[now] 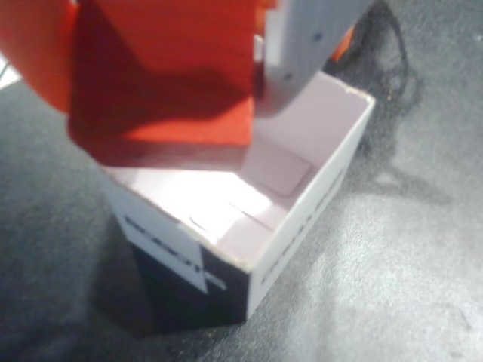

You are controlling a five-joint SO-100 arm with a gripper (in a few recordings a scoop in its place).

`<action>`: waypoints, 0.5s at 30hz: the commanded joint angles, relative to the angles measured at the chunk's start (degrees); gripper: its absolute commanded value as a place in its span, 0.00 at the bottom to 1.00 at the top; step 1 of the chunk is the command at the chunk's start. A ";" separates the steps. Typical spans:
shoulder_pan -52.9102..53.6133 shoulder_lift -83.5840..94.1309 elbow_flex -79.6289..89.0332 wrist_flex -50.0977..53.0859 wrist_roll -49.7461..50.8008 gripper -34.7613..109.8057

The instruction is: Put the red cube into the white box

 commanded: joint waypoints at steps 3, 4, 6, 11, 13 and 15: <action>-2.72 0.88 -0.88 2.02 2.99 0.24; -2.90 0.88 -0.88 2.20 3.08 0.24; -2.90 0.35 -0.79 2.64 3.25 0.24; -4.04 0.09 -0.79 3.52 2.99 0.28; -4.75 0.18 -0.79 3.60 2.99 0.34; -5.19 0.18 -0.97 3.43 2.99 0.36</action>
